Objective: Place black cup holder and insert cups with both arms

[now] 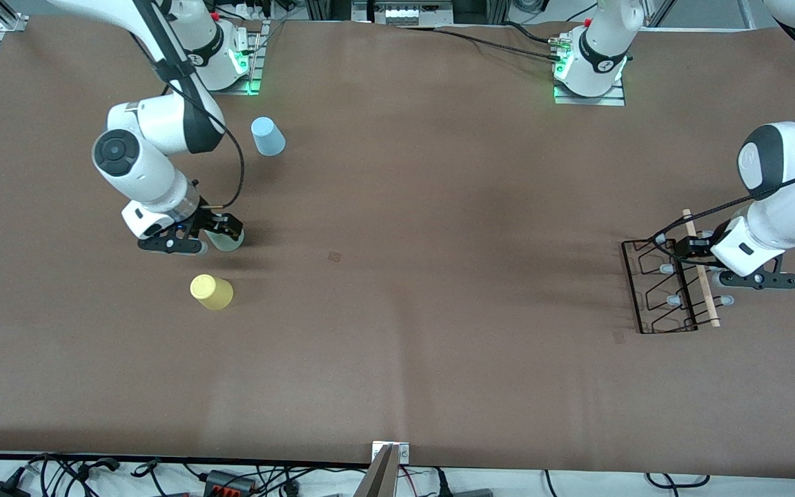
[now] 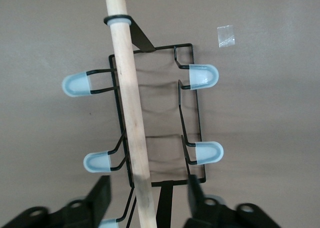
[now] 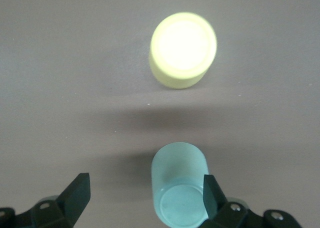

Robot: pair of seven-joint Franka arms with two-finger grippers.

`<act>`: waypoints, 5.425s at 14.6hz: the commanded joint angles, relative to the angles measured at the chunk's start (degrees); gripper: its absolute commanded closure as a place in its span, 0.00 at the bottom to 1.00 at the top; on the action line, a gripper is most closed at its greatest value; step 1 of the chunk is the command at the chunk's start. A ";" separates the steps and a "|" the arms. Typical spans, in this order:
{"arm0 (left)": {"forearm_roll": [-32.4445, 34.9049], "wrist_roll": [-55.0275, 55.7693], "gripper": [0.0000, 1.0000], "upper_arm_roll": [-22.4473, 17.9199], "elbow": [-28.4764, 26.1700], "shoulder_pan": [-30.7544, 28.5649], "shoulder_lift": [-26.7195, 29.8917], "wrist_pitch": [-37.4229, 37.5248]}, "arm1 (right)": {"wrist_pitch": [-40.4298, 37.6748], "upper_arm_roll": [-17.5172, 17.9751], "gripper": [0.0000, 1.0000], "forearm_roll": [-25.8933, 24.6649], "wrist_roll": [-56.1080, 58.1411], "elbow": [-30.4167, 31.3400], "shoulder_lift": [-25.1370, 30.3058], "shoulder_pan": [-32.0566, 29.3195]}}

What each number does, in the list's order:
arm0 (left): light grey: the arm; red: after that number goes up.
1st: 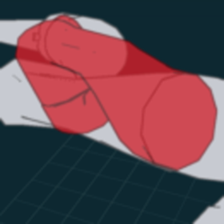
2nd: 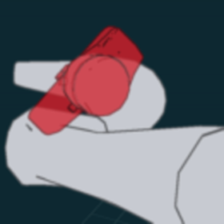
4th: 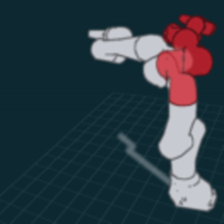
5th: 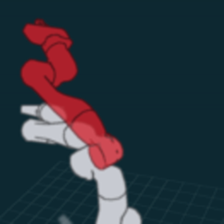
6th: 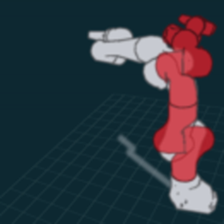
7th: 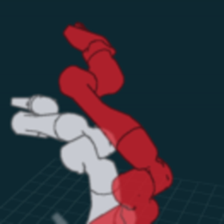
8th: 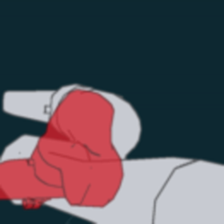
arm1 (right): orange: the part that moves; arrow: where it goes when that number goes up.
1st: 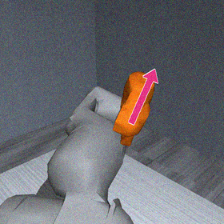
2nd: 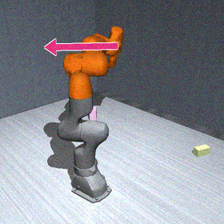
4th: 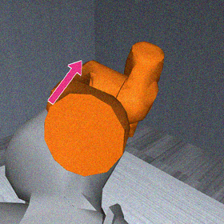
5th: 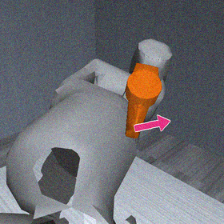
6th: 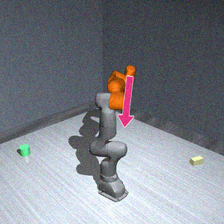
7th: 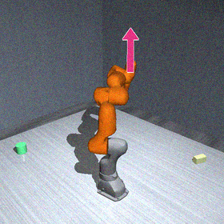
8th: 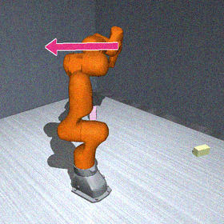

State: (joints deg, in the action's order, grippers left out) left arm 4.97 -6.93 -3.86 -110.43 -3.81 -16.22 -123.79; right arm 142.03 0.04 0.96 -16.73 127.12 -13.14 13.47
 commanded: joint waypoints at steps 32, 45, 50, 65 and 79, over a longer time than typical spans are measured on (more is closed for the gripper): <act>1.09 42.05 0.99 30.84 23.31 17.15 -12.67 13.92 | 8.44 -0.30 0.76 -0.26 0.82 9.82 1.63 -2.39; 6.15 54.30 0.00 30.66 29.48 23.40 -19.81 10.76 | -18.43 0.48 0.76 -0.61 2.24 -3.27 9.70 -2.04; 9.87 49.42 0.00 30.31 29.57 19.91 -14.90 18.99 | -25.90 5.13 0.76 0.36 -7.30 -5.90 15.16 -0.30; 8.83 1.26 0.00 30.93 25.69 -14.28 -3.73 33.61 | -15.91 19.03 0.76 -0.87 -52.88 -23.14 -3.37 14.39; -0.80 -6.34 0.00 19.12 34.60 -14.42 4.95 36.69 | -11.51 18.25 0.00 -2.81 -52.89 -23.32 -5.24 14.84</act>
State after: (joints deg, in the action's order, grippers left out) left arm 9.34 -12.41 23.38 -71.99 -22.66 -17.16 -88.00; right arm 131.63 18.86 -1.09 -70.13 104.73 -20.03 29.32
